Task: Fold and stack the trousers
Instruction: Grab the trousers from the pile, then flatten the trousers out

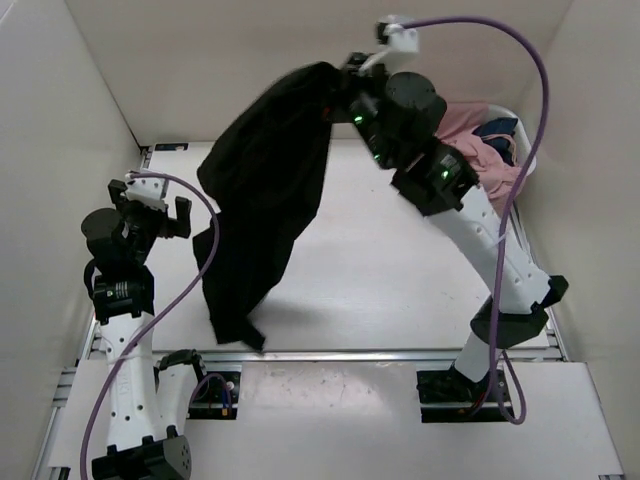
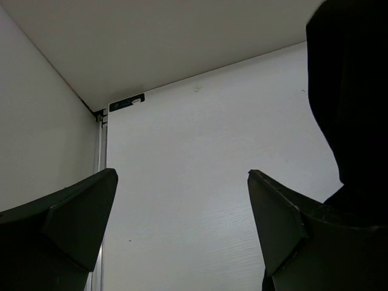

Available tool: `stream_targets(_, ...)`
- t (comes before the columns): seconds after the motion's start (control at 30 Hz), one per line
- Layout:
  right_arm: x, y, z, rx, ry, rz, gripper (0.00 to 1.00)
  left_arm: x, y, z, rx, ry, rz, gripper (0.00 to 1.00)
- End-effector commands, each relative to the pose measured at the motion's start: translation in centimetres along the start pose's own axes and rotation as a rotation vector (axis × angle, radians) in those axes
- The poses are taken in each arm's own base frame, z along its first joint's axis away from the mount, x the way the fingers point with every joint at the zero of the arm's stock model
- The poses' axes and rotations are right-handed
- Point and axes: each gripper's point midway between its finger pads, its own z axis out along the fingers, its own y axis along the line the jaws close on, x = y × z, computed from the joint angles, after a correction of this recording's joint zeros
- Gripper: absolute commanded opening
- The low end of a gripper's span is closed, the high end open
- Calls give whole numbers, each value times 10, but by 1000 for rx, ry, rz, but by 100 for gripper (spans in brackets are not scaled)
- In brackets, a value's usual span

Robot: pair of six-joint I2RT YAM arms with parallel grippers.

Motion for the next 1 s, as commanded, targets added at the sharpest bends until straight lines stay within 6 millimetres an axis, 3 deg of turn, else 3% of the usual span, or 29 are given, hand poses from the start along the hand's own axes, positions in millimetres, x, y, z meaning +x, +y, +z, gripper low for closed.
stream_targets(0.0, 93, -163, -13, 518, 278, 314, 0, 3, -17, 3, 100, -5, 53, 100)
stream_targets(0.03, 127, -191, -21, 606, 367, 391, 0, 13, -21, 5, 129, 19, 74, 100)
stream_targets(0.07, 154, -242, -37, 727, 456, 408, 4, 26, -32, 7, 187, 53, 80, 100)
stream_targets(0.1, 201, -267, -54, 793, 619, 405, 13, 30, -37, 5, 218, 63, 107, 100)
stream_targets(0.13, 250, -270, -73, 743, 830, 443, 39, 44, -41, 6, 264, 90, 189, 100)
stream_targets(0.17, 286, -291, -90, 771, 981, 474, 53, 68, -55, 1, 339, 158, 200, 100)
stream_targets(0.23, 318, -293, -111, 764, 1145, 480, 87, 95, -59, -5, 379, 240, 260, 100)
stream_targets(0.27, 328, -292, -118, 736, 1201, 430, 89, 111, -52, -6, 366, 305, 350, 100)
stream_targets(0.3, 330, -294, -123, 752, 1206, 384, 92, 140, -56, -15, 399, 406, 365, 100)
stream_targets(0.37, 327, -282, -126, 710, 1174, 318, 99, 167, -48, -25, 407, 527, 446, 100)
stream_targets(0.43, 321, -278, -120, 685, 1114, 277, 99, 195, -61, -41, 498, 658, 382, 100)
stream_targets(0.47, 312, -277, -119, 679, 1083, 271, 99, 200, -73, -44, 540, 673, 323, 100)
stream_targets(0.6, 321, -281, -118, 677, 1081, 237, 99, 195, -112, -41, 698, 597, 205, 100)
stream_targets(0.63, 317, -281, -108, 663, 1064, 230, 99, 194, -117, -41, 717, 593, 174, 100)
stream_targets(0.73, 351, -285, -101, 664, 1158, 166, 99, 203, -141, -42, 810, 603, 128, 100)
stream_targets(0.8, 344, -285, -79, 674, 1120, 84, 99, 208, -152, -43, 853, 610, 137, 100)
stream_targets(0.83, 358, -296, -81, 708, 1163, 51, 99, 217, -158, -45, 880, 623, 142, 100)
stream_targets(0.9, 355, -299, -63, 712, 1129, 41, 99, 228, -167, -49, 917, 652, 158, 100)
stream_targets(0.97, 372, -304, -65, 732, 1166, 44, 99, 239, -180, -51, 977, 680, 202, 100)
